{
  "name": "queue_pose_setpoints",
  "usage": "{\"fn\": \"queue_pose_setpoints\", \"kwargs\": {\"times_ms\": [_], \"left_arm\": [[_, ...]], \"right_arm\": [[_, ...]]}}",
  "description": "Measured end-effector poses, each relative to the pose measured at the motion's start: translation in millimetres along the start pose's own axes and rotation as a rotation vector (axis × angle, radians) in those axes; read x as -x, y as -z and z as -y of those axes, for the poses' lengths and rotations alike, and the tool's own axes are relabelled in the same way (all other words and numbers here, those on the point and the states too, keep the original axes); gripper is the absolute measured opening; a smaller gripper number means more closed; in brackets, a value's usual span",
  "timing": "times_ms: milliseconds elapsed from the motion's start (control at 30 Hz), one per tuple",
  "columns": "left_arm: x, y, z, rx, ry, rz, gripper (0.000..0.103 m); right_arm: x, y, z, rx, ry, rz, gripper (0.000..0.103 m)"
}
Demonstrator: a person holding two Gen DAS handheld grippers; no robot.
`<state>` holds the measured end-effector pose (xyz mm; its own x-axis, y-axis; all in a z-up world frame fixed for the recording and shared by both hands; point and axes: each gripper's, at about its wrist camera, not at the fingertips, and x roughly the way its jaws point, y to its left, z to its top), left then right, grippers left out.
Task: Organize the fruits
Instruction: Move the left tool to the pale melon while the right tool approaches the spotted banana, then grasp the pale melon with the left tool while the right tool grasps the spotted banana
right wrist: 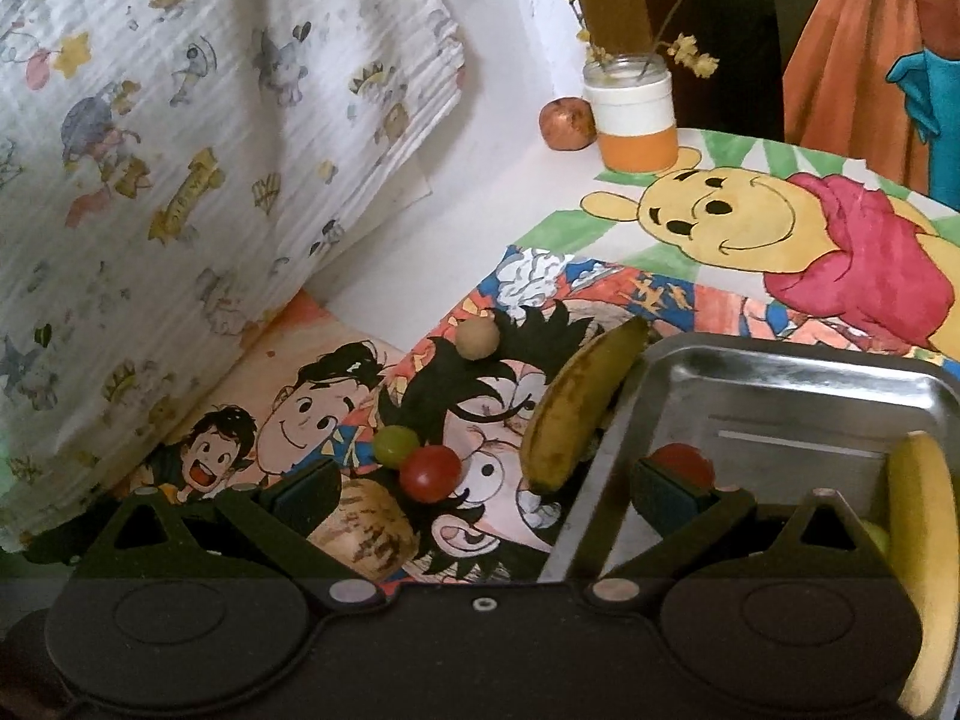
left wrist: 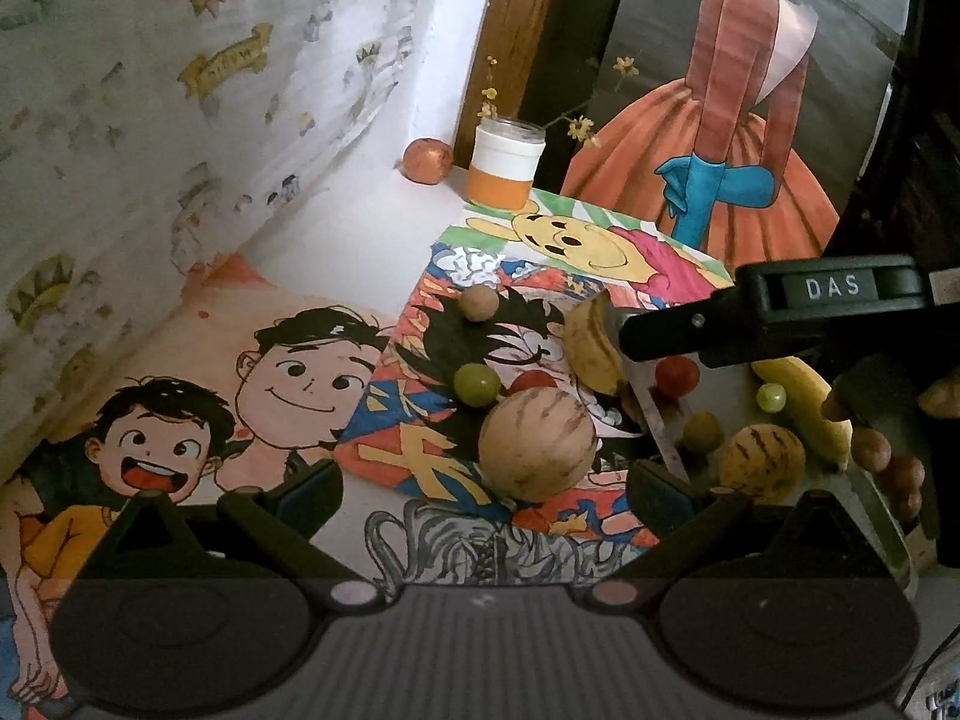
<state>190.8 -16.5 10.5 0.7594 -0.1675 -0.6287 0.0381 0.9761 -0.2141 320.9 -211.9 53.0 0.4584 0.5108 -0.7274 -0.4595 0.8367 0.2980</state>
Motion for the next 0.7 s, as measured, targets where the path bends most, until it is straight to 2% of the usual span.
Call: {"fn": "queue_pose_setpoints", "kwargs": {"times_ms": [267, 367, 533, 700], "left_arm": [[-11, -3, 5, -0.033, 0.017, 0.01, 0.103], [-15, -3, 9, -0.044, 0.031, 0.012, 0.102], [-19, -5, 14, -0.066, 0.041, 0.024, 0.092], [-26, -7, 14, -0.054, 0.044, 0.018, 0.085]], "right_arm": [[-20, -12, 3, -0.024, 0.023, -0.002, 0.101], [-29, -19, 11, -0.065, 0.009, 0.002, 0.093], [-42, -28, 17, -0.099, 0.017, 0.003, 0.084], [-57, -32, 18, -0.102, 0.03, -0.037, 0.08]]}}
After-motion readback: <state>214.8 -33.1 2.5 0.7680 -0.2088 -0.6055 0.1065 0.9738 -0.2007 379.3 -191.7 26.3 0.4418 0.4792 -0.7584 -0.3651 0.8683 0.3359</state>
